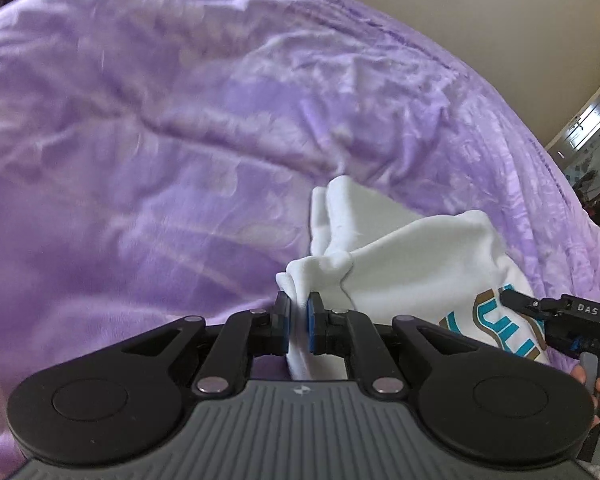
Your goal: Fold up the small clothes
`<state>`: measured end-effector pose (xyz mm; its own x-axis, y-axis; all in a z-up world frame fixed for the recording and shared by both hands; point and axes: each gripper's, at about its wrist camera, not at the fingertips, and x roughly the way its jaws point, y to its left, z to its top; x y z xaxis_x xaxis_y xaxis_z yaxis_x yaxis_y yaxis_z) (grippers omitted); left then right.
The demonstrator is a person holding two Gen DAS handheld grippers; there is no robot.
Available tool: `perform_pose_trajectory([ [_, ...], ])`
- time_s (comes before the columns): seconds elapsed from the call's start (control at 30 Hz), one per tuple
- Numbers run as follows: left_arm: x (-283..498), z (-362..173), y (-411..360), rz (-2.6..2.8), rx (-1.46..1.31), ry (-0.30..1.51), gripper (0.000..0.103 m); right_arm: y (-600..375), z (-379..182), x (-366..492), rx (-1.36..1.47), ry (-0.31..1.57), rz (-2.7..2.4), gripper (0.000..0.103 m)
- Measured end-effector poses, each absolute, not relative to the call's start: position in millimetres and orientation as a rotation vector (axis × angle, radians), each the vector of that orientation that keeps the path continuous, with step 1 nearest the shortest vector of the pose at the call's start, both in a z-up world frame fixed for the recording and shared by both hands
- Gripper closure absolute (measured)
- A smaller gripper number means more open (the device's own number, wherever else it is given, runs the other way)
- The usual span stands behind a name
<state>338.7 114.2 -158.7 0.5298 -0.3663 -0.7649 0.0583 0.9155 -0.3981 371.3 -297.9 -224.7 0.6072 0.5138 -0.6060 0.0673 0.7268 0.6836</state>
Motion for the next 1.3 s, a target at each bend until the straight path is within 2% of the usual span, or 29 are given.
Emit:
perform_pose_trajectory([
  [0.07, 340.8, -163.3, 117.9, -0.273, -0.352, 0.998, 0.092, -299.2, -236.1, 376.6, 0.737, 0.928, 0.276, 0.092],
  [0.17, 344.0, -159.9, 120.9, -0.267, -0.34, 1.021, 0.081, -298.8, -237.1, 377.7, 0.714, 0.944, 0.26, 0.087],
  [0.23, 342.1, -150.5, 122.4, -0.245, -0.324, 1.034, 0.077, -297.9, -226.1, 374.8, 0.661, 0.947, 0.225, 0.079],
  [0.3, 333.8, -136.3, 121.9, -0.218, -0.283, 1.029, 0.077, -296.8, -211.9, 368.9, 0.584, 0.948, 0.178, 0.071],
  [0.57, 263.0, -65.7, 85.2, -0.248, -0.091, 0.941, 0.078, -287.1, -136.1, 302.2, 0.336, 0.922, 0.164, 0.069],
  [0.7, 226.7, -50.0, 52.7, -0.276, 0.031, 0.936, 0.078, -263.6, -119.9, 257.6, 0.226, 0.934, 0.226, 0.07],
  [0.87, 187.0, -70.9, 28.4, -0.342, 0.124, 0.961, 0.079, -235.9, -135.3, 203.9, 0.129, 0.986, 0.25, 0.073],
  [0.93, 181.2, -86.9, 26.4, -0.352, 0.123, 1.007, 0.084, -230.7, -148.2, 189.7, 0.097, 1.002, 0.242, 0.074],
  [1.1, 177.6, -132.9, 19.8, -0.296, 0.211, 1.078, 0.087, -226.3, -176.0, 182.4, 0.085, 1.026, 0.239, 0.074],
  [1.3, 171.1, -140.9, 11.3, -0.286, 0.296, 1.062, 0.087, -227.5, -192.7, 181.1, 0.092, 1.036, 0.245, 0.074],
])
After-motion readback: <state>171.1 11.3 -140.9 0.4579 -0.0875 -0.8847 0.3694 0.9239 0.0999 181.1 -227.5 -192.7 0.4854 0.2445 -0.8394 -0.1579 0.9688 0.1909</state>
